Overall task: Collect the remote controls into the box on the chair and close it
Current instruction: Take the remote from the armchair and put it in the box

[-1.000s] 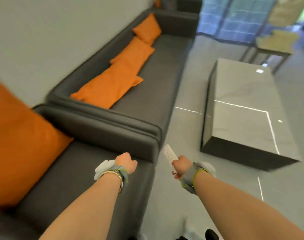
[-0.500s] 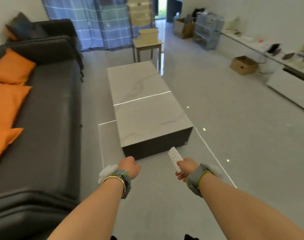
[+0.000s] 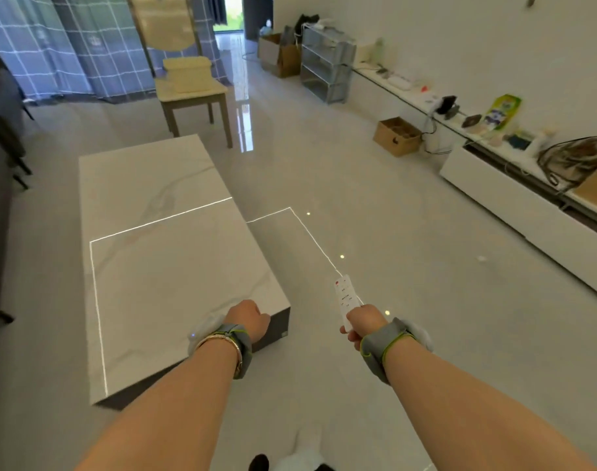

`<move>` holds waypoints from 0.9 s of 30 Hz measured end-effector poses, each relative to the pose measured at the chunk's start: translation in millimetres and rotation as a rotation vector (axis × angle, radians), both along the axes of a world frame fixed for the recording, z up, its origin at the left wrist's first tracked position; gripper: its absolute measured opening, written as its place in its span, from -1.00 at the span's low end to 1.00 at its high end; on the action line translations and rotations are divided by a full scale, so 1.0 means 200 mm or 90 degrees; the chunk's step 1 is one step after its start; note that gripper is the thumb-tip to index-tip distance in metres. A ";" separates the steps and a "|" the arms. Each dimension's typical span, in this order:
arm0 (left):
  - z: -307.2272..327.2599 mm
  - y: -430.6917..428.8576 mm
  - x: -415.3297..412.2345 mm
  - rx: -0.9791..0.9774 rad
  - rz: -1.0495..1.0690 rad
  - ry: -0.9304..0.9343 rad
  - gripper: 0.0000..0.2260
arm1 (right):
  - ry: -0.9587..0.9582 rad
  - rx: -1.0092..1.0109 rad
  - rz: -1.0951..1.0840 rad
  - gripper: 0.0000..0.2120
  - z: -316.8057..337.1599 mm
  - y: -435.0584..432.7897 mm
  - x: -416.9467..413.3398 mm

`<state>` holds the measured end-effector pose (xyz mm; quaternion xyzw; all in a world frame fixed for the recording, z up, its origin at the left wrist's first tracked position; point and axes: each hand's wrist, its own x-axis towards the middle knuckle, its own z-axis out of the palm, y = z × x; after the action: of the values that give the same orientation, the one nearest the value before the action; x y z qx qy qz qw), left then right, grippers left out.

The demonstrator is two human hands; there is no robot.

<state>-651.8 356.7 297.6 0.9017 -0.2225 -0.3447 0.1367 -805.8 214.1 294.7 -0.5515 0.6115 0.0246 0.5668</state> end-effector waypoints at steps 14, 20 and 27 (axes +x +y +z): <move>0.03 -1.63 0.75 0.005 -0.022 -0.016 -0.71 | -0.006 0.019 0.095 -0.68 -0.01 -1.61 0.86; 0.05 -2.11 1.22 -0.021 0.072 -0.009 -0.72 | 0.023 0.026 0.208 -0.93 0.02 -2.21 1.44; 0.03 -2.48 1.97 -0.029 0.202 -0.018 -0.76 | -0.052 0.029 0.272 -0.66 0.06 -2.63 2.31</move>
<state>-257.8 -140.0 303.4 0.9269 -0.0872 -0.3008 0.2067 -343.0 -311.1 306.9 -0.6564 0.4563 0.1353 0.5853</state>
